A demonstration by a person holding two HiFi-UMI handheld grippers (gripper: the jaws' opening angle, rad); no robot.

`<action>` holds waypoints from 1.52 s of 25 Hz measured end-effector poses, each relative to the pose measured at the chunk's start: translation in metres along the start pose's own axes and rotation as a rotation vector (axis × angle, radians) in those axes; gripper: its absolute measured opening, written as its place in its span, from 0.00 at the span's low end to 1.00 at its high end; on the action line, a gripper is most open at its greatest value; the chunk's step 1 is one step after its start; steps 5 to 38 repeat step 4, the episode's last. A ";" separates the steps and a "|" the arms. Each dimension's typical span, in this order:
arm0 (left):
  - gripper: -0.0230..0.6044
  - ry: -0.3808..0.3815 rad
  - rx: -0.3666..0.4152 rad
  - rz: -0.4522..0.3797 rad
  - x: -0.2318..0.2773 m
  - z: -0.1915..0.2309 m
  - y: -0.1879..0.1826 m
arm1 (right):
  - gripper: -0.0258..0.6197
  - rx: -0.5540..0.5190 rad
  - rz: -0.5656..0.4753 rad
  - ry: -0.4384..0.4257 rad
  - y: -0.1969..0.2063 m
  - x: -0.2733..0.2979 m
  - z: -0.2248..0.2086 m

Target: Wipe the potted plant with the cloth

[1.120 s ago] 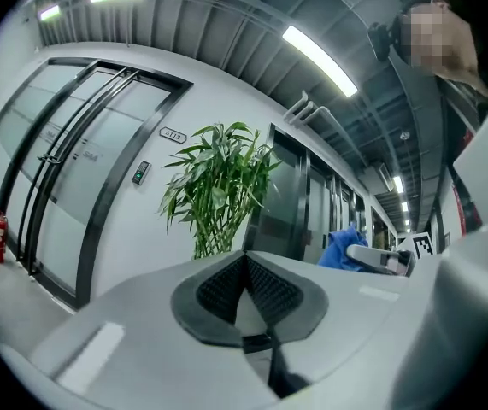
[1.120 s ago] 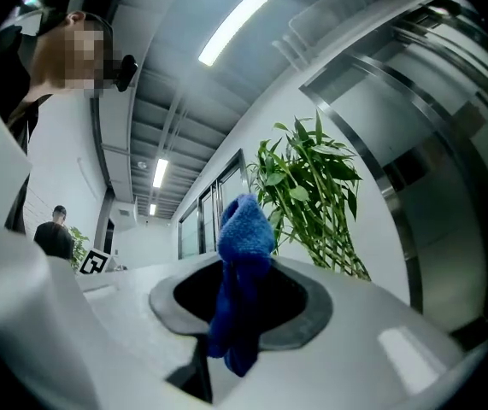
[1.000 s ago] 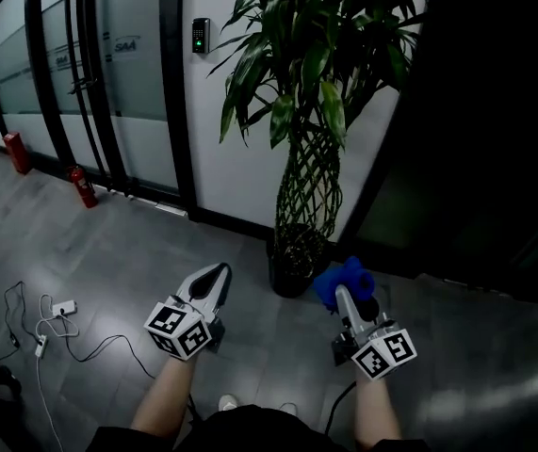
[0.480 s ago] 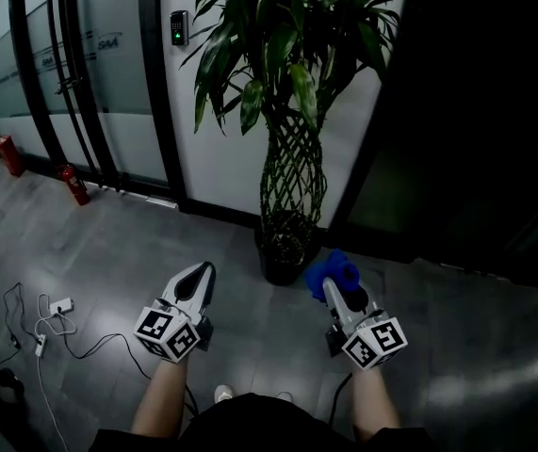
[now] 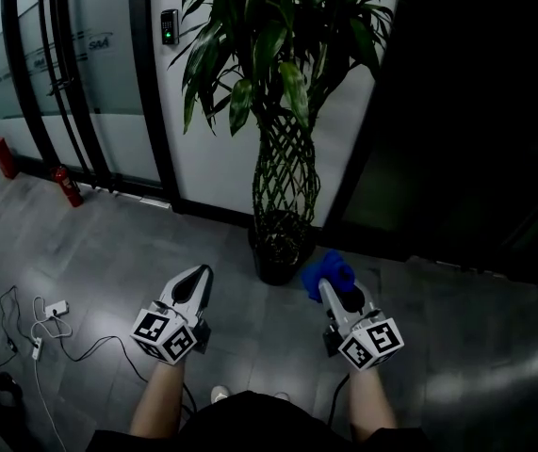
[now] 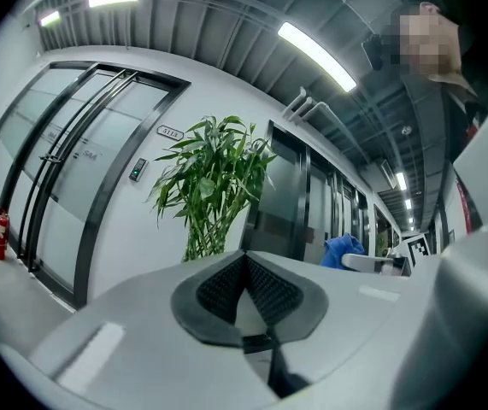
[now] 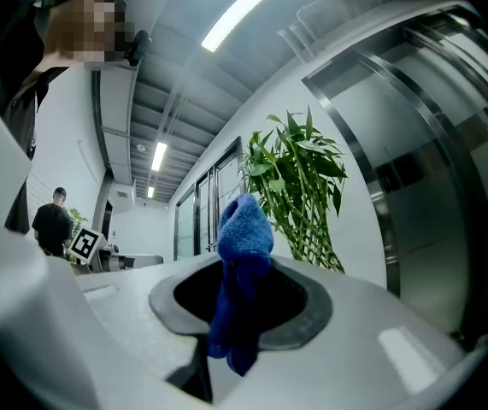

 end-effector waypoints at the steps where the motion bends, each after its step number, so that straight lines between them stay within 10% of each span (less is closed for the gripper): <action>1: 0.05 0.002 0.000 -0.001 0.002 0.001 0.000 | 0.21 0.000 -0.002 -0.001 0.000 0.002 -0.001; 38: 0.05 0.005 0.004 -0.008 0.006 0.008 0.002 | 0.21 0.002 -0.007 -0.007 0.000 0.010 -0.006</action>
Point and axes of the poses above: the fingertips, and each gripper's own axes: x forward along the fingers, z to its left, y out of its underside, the point moved 6 cm from there along -x, backward along the fingers
